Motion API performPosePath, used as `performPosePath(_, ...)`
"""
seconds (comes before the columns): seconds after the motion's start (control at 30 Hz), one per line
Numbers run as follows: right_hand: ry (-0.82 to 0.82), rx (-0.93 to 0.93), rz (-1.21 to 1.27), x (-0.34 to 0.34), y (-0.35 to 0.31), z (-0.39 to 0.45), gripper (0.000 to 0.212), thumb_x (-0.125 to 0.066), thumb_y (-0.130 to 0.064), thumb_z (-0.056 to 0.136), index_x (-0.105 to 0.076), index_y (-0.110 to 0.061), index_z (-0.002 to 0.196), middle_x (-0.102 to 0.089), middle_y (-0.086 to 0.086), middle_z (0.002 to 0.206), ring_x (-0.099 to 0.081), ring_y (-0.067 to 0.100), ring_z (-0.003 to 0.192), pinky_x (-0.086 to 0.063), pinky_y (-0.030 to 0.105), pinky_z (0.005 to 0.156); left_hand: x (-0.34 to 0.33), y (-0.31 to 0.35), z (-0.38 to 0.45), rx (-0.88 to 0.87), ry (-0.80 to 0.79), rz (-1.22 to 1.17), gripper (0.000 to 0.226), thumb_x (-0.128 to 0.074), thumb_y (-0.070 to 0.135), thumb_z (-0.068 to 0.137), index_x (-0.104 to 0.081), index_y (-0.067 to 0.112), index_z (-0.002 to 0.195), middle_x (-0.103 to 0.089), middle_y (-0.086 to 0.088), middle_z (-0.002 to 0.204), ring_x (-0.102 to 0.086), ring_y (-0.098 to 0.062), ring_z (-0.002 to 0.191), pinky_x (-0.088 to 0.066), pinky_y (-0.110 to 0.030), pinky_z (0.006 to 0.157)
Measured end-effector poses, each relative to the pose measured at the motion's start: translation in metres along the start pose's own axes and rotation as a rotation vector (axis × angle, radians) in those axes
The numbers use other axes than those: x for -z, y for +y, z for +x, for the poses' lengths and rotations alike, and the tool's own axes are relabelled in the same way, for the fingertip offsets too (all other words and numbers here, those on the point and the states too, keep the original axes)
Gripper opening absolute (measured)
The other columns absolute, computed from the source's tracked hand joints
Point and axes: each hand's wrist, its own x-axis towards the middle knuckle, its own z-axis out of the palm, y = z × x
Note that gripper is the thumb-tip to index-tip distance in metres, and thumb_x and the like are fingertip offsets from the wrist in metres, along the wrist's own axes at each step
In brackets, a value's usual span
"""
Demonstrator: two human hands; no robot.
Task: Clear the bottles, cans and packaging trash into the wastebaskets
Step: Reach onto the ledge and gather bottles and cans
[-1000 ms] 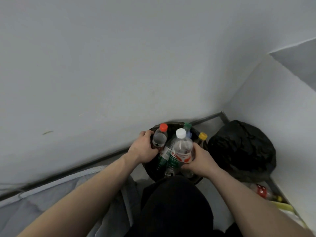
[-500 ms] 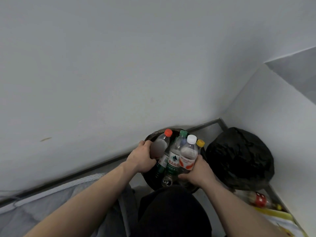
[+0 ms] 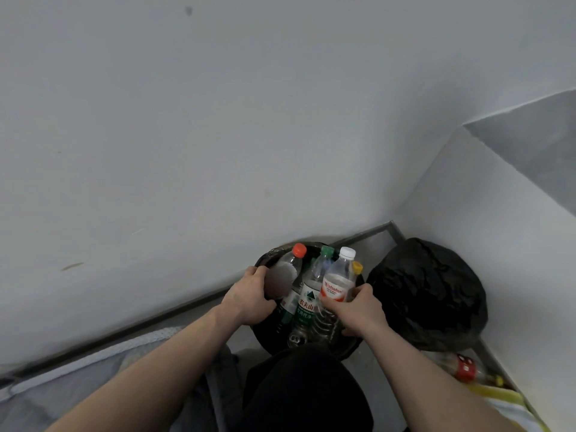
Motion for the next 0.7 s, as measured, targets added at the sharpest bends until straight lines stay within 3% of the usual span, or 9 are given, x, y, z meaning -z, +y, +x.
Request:
performPosePath(0.23, 0.115, 0.152, -0.139, 0.025, -0.009, -0.035, 0.089, -0.077, -0.079, 0.057, -0.045, -0.023, 0.119, -0.055, -0.004, 0.115, -0.059, 0.013, 0.092, -0.051, 0.032, 0.071, 0.017, 0.008, -0.028, -0.042, 0.039, -0.049, 0.064, -0.065, 0.028, 0.075, -0.05, 0.022, 0.137, -0.046, -0.002, 0.132, -0.06, -0.026, 0.116, -0.047, -0.034, 0.103)
performPosePath(0.4, 0.234, 0.271, -0.21, 0.067, -0.013, -0.098, 0.066, -0.073, -0.051, 0.084, -0.042, -0.024, 0.136, -0.044, -0.001, 0.136, -0.057, 0.018, 0.112, -0.05, 0.031, 0.09, 0.055, 0.038, -0.068, -0.174, 0.133, -0.069, 0.061, -0.066, 0.025, 0.078, -0.054, 0.019, 0.137, -0.046, -0.003, 0.134, -0.06, -0.025, 0.117, -0.043, -0.027, 0.104)
performPosePath(0.57, 0.323, 0.354, -0.354, 0.127, 0.002, -0.169, 0.066, -0.065, -0.038, 0.089, -0.035, -0.027, 0.146, -0.031, -0.005, 0.151, -0.044, 0.021, 0.132, -0.042, 0.032, 0.107, 0.1, 0.102, -0.112, -0.393, 0.233, -0.021, 0.052, -0.067, 0.027, 0.088, -0.052, 0.026, 0.138, -0.038, 0.006, 0.142, -0.067, -0.013, 0.088, -0.05, -0.028, 0.09)
performPosePath(0.7, 0.429, 0.335, -0.37, 0.182, 0.024, -0.222, 0.071, -0.06, -0.036, 0.087, -0.032, -0.024, 0.151, -0.025, 0.001, 0.159, -0.035, 0.026, 0.141, -0.032, 0.035, 0.118, 0.111, 0.167, -0.155, -0.588, 0.237, 0.106, 0.059, -0.067, 0.031, 0.088, -0.047, 0.027, 0.143, -0.032, 0.006, 0.15, -0.06, -0.019, 0.116, -0.047, -0.03, 0.101)
